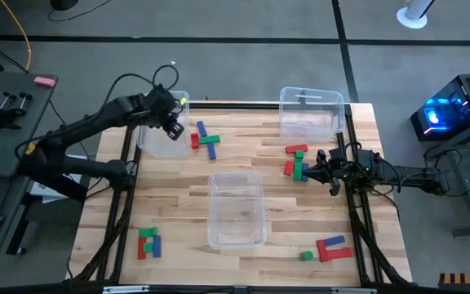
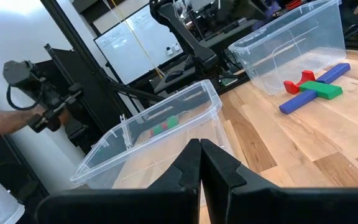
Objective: Sort blocks
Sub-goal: Put the blue block into the top left transparent bin
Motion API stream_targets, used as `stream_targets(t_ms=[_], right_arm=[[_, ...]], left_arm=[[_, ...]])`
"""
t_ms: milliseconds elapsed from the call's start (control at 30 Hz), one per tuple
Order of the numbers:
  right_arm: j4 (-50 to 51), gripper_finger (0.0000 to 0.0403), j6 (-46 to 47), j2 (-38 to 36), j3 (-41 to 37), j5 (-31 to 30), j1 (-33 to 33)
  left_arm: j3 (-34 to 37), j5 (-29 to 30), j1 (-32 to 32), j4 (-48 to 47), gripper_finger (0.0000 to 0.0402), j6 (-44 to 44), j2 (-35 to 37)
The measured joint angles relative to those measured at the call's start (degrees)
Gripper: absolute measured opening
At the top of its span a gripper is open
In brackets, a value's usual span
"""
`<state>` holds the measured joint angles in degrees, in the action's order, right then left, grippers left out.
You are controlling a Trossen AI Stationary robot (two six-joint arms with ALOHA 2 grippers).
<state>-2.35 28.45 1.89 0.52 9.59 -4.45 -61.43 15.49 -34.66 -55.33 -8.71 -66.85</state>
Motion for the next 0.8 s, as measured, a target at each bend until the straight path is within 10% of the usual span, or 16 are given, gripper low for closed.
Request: stream_targets(t_ms=[500, 800], right_arm=[[0.0, 0.0001, -0.3, 0.0, 0.0, -0.2, 0.0], [-25.4, 0.0001, 21.8, 0.2, 0.0, -33.3, -0.1]], left_arm=[[-3.0, -12.6, 3.7, 9.1, 0.0210, -20.5, 8.4], [-3.1, -8.0, 13.8, 30.5, 0.0211, -35.8, 15.9]])
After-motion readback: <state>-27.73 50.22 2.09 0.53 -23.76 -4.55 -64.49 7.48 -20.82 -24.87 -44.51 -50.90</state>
